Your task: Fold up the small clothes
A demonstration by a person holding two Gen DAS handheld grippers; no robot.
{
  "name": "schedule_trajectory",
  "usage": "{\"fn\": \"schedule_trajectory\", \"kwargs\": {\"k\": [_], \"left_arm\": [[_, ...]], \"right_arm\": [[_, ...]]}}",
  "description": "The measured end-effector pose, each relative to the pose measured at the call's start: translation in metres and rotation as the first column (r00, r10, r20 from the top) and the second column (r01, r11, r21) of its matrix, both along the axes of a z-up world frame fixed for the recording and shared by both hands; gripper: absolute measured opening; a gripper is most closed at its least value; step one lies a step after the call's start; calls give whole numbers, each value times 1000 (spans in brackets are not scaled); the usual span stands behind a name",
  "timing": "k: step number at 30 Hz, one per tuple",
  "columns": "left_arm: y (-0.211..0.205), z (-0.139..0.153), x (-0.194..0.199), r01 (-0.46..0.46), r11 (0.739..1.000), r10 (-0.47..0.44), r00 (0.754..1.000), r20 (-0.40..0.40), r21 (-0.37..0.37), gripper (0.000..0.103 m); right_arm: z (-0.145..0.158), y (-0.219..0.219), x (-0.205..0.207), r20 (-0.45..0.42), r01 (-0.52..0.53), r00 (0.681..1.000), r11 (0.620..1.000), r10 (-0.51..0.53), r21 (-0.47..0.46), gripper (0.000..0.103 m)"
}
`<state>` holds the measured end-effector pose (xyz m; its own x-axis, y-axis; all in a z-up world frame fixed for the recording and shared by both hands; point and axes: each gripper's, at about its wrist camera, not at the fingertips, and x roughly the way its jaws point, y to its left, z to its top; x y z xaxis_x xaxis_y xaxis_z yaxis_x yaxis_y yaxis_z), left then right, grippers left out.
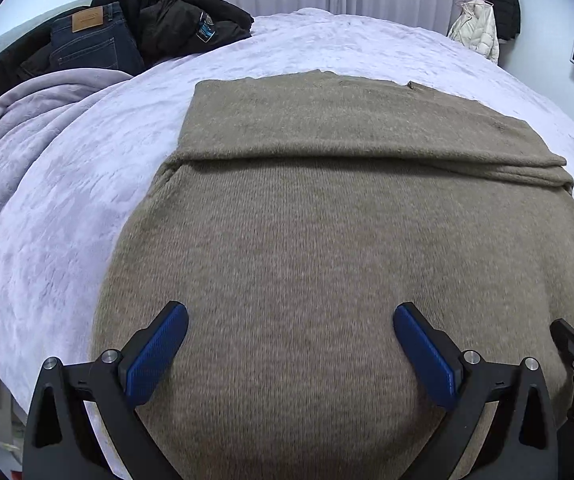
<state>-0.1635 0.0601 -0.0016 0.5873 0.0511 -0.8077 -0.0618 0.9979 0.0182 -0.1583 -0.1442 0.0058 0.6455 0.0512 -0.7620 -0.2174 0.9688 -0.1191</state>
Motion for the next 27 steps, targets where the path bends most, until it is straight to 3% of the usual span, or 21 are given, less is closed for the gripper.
{"fn": "schedule_trajectory", "kwargs": {"k": [17,22,27], "left_arm": [[5,-5,-44,43,998,-44,999,-26,-37,103],[15,-14,-73,117,993,-119,990,-72,-26,103],[30,-8,-93,129,992,-129,991,-24,-6,103]], "right_arm": [[-13,-6,-51,38,-73,996,995,76,-66,85],[-23,-6,-76,21,-139,989,977,144,-163,85],[-27,0,-95,-36,-189,982,944,186,-272,85]]}}
